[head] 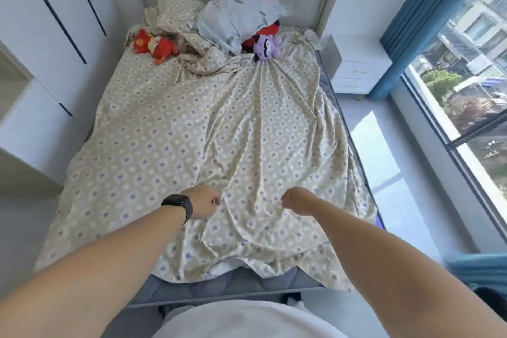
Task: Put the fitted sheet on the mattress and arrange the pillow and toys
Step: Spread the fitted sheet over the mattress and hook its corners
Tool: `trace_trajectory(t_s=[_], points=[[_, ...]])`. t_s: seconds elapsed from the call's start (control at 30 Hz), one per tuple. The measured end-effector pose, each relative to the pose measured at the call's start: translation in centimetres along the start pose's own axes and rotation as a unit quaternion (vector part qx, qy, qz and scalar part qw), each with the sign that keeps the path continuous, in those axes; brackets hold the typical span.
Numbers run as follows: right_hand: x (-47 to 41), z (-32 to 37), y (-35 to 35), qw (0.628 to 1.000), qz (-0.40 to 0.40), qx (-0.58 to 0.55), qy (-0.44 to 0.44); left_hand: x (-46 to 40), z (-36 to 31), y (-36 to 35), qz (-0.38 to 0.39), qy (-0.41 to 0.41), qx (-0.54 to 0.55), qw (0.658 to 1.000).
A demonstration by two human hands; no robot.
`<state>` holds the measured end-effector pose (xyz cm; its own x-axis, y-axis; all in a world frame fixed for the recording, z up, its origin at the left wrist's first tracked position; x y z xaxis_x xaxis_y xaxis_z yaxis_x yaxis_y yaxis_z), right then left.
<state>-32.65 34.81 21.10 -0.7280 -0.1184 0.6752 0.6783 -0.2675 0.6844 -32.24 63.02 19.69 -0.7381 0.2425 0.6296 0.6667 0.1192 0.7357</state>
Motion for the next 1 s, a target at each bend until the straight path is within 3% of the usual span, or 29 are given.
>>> trace_trajectory(t_s=[0.17, 0.3, 0.47, 0.8, 1.0], points=[[0.8, -11.6, 1.4, 0.999, -0.002, -0.045, 0.016, -3.4, -11.4, -4.0, -0.005, 0.012, 0.112, 0.994], [2.1, -17.4, 1.7, 0.999, 0.027, -0.043, 0.019, -4.8, -20.0, -8.2, 0.043, -0.013, 0.108, 0.993], [2.7, -21.0, 3.2, 0.998, 0.031, -0.057, 0.025, -7.3, -25.2, -9.8, 0.058, -0.032, 0.079, 0.995], [4.1, -33.4, 8.6, 0.989, -0.058, -0.135, -0.029, -13.9, -36.3, -7.5, 0.084, -0.069, 0.034, 0.994], [-0.4, -40.7, 10.7, 0.996, -0.011, -0.085, 0.016, -16.8, -42.1, -8.6, 0.082, -0.019, 0.083, 0.993]])
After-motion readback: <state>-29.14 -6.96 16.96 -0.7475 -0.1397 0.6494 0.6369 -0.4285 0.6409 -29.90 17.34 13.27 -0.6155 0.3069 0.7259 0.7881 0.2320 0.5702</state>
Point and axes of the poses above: each hand's wrist, its own x-axis away from the middle knuckle, its own y-axis out of the back of the hand, z = x × y, the point moved 5 cm from there along -x, towards the middle knuckle, and after that the axes turned 6 degrees about y, right-handed, at the moved point
